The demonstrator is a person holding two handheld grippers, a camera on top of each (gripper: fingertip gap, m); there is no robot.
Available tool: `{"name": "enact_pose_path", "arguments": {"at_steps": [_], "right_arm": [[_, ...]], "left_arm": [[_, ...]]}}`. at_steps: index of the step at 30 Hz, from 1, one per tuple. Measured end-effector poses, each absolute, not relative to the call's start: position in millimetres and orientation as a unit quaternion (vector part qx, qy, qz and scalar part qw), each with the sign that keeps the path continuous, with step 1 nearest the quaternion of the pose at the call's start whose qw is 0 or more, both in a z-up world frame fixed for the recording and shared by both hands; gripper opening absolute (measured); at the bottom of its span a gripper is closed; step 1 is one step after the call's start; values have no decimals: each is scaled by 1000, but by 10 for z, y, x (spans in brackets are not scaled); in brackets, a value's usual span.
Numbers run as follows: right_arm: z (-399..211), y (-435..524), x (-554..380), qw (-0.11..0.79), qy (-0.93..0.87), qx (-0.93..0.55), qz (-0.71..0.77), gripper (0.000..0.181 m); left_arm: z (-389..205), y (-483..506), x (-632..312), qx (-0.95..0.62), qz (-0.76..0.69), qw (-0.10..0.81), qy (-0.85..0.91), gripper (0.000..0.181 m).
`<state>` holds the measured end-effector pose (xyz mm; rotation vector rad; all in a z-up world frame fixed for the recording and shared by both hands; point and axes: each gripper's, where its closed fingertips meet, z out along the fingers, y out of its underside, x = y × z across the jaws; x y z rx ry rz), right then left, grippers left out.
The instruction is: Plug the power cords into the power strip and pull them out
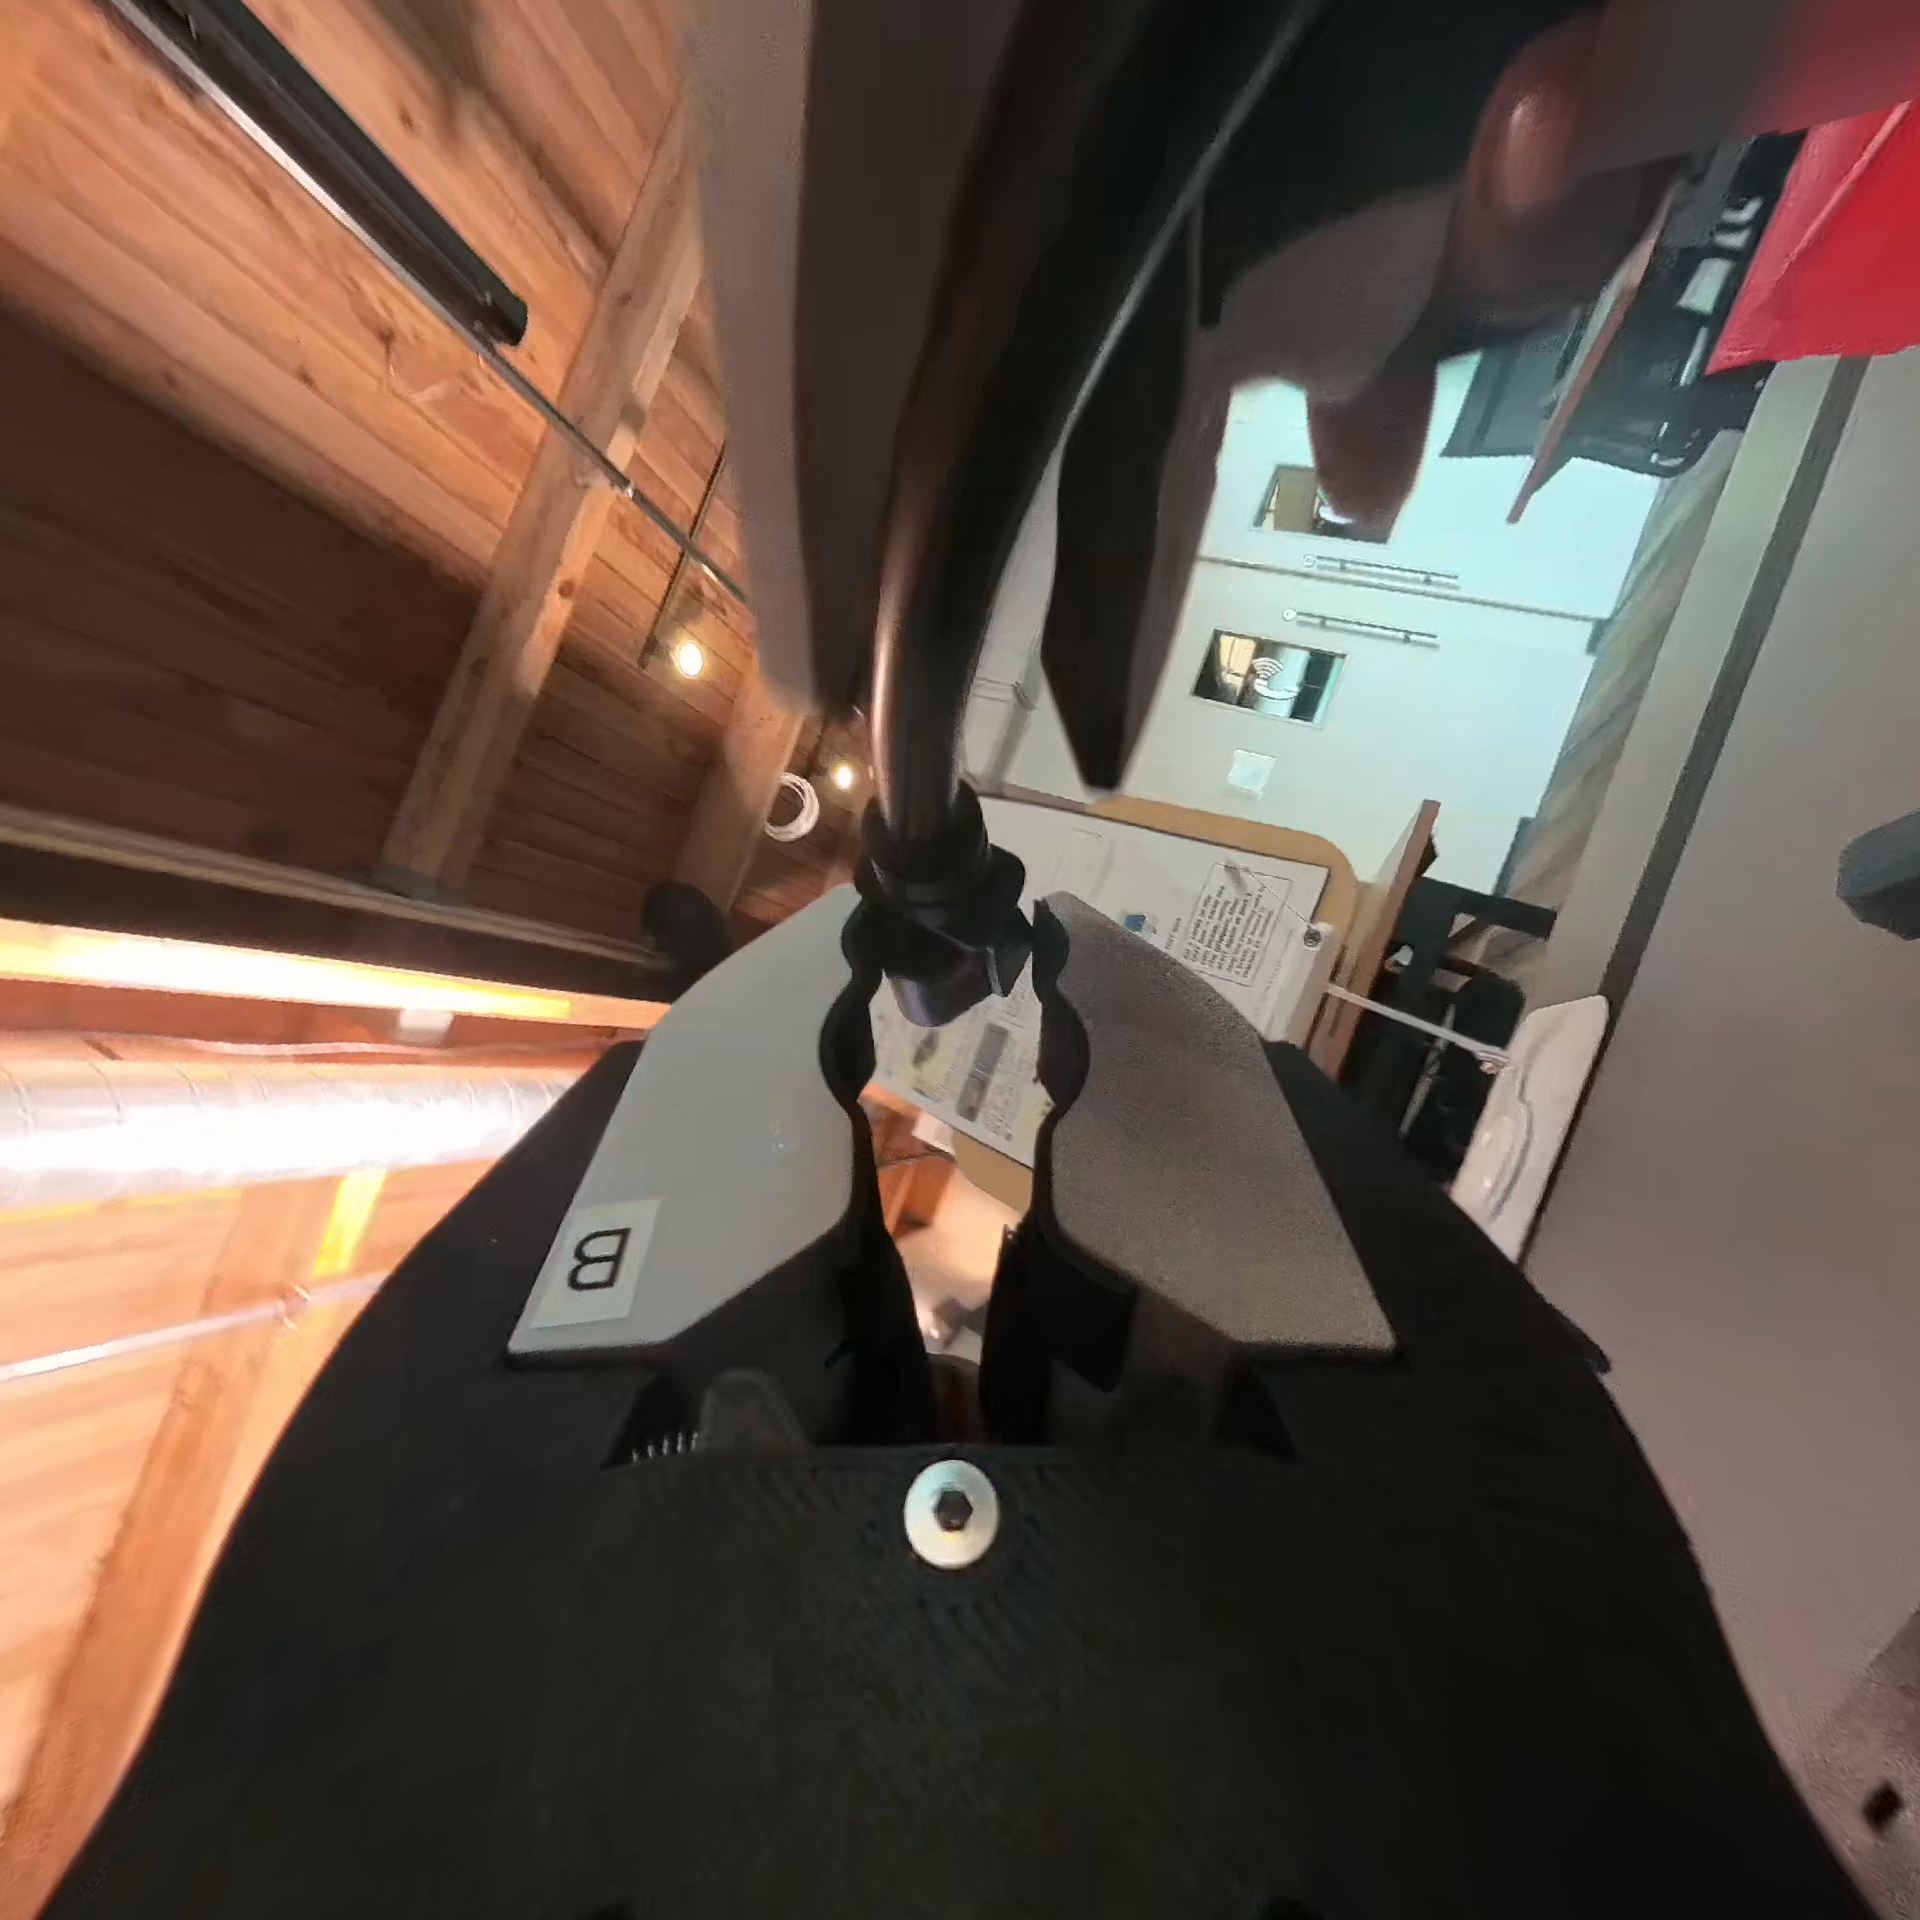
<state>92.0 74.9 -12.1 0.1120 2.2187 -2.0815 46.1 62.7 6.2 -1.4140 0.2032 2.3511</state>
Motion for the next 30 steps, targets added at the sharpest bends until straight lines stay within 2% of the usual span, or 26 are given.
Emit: {"name": "enact_pose_path", "arguments": {"at_steps": [1, 4, 6, 9, 13, 16, 18, 19, 21, 23, 24, 26, 30], "right_arm": [[-155, 727, 1003, 97, 723, 48, -682, 58], [-166, 764, 1215, 281, 676, 86, -676, 26], [-197, 832, 1289, 333, 655, 84, -673, 21], [-239, 913, 1331, 294, 663, 76, -684, 19], [-29, 1131, 1335, 214, 656, 50, -722, 17], [-15, 1199, 1370, 146, 697, 5, -702, 17], [-62, 1188, 1444, 111, 730, -34, -673, 17], [-95, 1179, 1489, 95, 747, -53, -656, 17], [-173, 1162, 1581, 67, 776, -89, -621, 17], [-250, 1151, 1648, 53, 795, -113, -594, 18], [-287, 1149, 1672, 53, 801, -119, -585, 18], [-348, 1154, 1669, 51, 809, -120, -573, 18], [-257, 1207, 1574, 39, 784, -88, -613, 17]], "left_arm": [[61, 685, 500, -502, 841, 181, 88, 27], [45, 837, 627, -491, 849, 144, 134, 27], [27, 916, 719, -487, 849, 138, 155, 27], [-41, 957, 850, -500, 834, 172, 157, 31], [-31, 819, 1125, -523, 789, 311, 83, 40], [56, 787, 1268, -542, 629, 555, -57, 42], [179, 860, 1337, -525, 386, 743, -155, 50], [237, 894, 1352, -512, 254, 799, -188, 54], [284, 963, 1350, -508, 56, 832, -215, 60], [254, 1084, 1375, -533, -35, 820, -206, 59], [243, 1152, 1404, -544, -53, 814, -198, 57], [213, 1272, 1467, -572, -65, 798, -179, 33], [240, 1295, 1420, -603, -12, 778, -174, 28]]}}
